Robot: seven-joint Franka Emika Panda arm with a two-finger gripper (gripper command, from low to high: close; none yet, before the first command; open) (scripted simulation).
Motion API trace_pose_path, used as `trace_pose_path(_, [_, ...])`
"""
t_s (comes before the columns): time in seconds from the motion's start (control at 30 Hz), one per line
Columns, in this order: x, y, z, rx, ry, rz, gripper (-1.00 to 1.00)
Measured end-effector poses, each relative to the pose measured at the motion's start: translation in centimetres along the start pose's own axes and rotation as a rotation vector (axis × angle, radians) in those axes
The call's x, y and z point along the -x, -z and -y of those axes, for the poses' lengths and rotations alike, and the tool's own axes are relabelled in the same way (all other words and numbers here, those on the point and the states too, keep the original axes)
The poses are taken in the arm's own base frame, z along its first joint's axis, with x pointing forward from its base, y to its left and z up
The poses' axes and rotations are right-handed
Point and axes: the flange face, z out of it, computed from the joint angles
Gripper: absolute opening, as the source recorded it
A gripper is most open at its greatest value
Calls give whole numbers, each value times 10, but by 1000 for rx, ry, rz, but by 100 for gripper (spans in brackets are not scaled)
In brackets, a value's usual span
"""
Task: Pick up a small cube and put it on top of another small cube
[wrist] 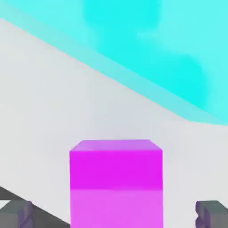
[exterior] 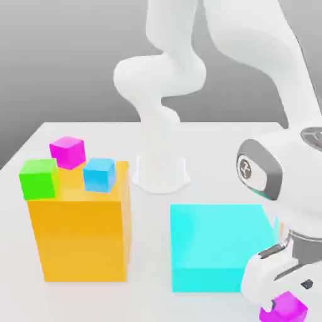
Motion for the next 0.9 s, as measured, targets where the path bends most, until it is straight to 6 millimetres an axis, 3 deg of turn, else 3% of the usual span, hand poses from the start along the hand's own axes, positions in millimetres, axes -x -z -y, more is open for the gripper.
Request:
trace_pose_path(0.23, [0,-1,0,0,1,0,-100])
trace_pose_path(0.37, [1,49,1,-4,-3,2,-100])
trace_pose_path(0.43, [7,74,14,-38,-59,32,-100])
trace_pose_path(0.6, [25,138,60,-128,-268,136,-100])
trace_pose_path(0.73, [35,192,109,-174,-475,216,-100])
trace_pose_path(0.9, [28,256,159,-191,-721,303,-100])
